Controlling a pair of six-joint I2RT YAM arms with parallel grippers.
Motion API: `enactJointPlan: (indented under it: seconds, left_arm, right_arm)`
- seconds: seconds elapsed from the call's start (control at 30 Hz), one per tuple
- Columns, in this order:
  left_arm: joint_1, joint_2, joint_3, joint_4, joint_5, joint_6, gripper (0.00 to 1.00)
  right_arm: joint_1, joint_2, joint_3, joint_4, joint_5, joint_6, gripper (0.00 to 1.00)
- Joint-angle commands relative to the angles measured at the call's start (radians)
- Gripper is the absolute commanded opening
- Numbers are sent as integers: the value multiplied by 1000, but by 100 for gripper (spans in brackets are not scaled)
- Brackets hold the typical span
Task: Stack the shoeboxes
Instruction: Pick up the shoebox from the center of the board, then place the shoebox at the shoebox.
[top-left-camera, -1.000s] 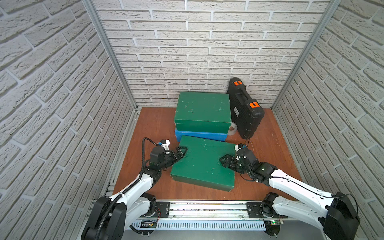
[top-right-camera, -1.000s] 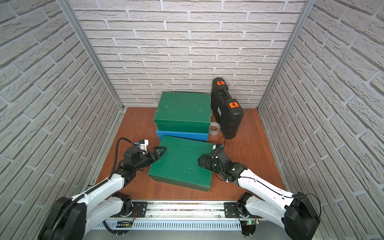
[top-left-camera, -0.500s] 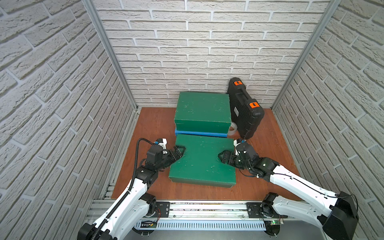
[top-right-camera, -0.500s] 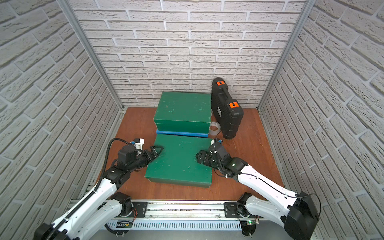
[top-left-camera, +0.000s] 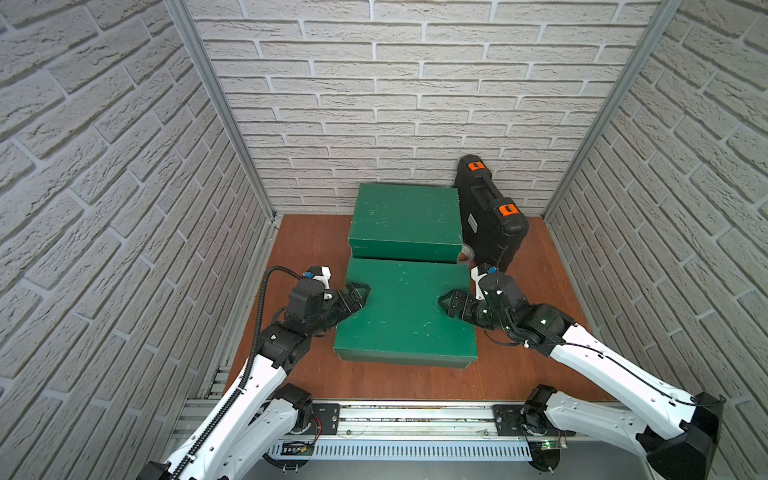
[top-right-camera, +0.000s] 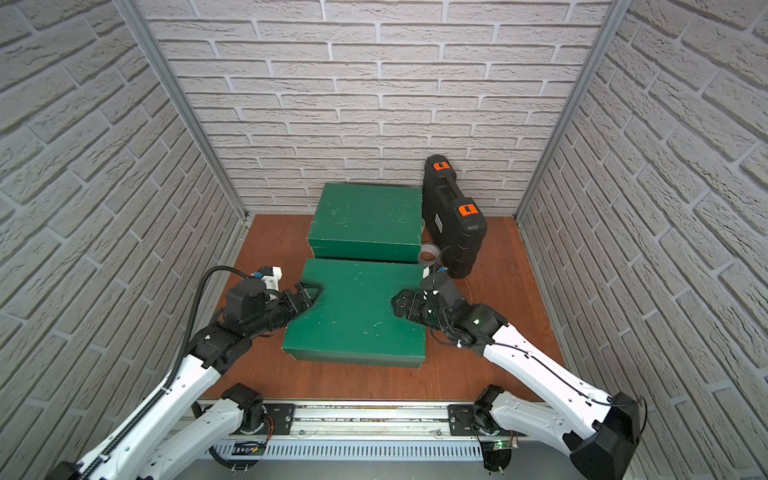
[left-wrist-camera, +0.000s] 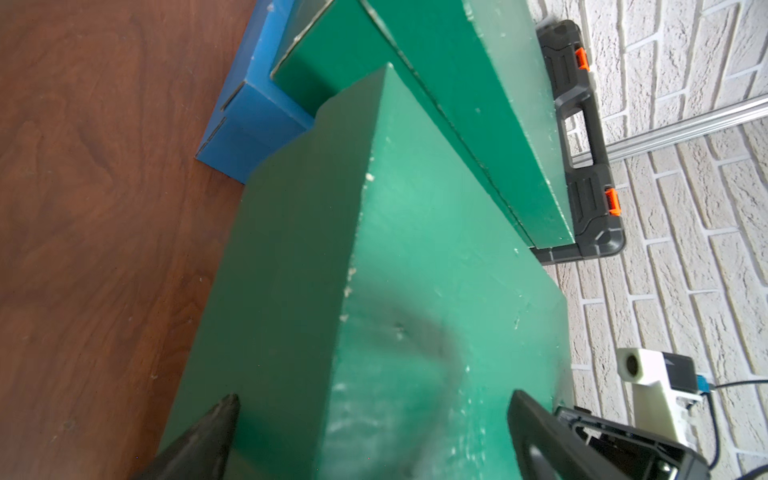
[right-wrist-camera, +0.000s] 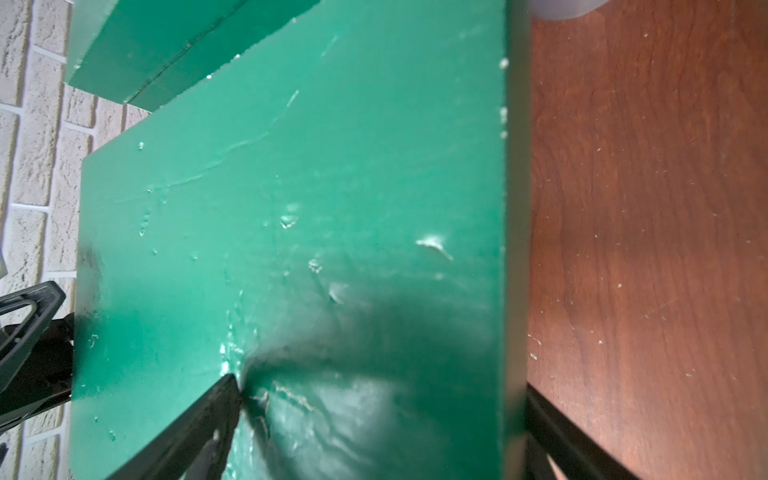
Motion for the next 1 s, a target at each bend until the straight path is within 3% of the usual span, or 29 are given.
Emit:
enactJointPlan:
  seconds: [0.0,0.17,0.4,0.6,0.73,0.97]
  left_arm:
    - [-92,3,120,26,84,1,98]
    - [-220,61,267,-6,4,34,98]
    - [-295,239,521,-36,-5,68,98]
    - [-295,387,730,-57,-28,120,98]
    - [-280,493,873,-101,-26,151,98]
    - [-155,640,992,-82,82,119,98]
  right_arm:
    - [62,-20,89,66,-120,-26,95]
    - [75,-42,193,-6,-131,-39,95]
    - [72,-13,355,-15,-139,-81,95]
    - [57,96,557,-84,-151,-133,95]
    - [-7,199,679,-100,-208,-136,95]
    - [-96,395,935,-192,-227,-187,94]
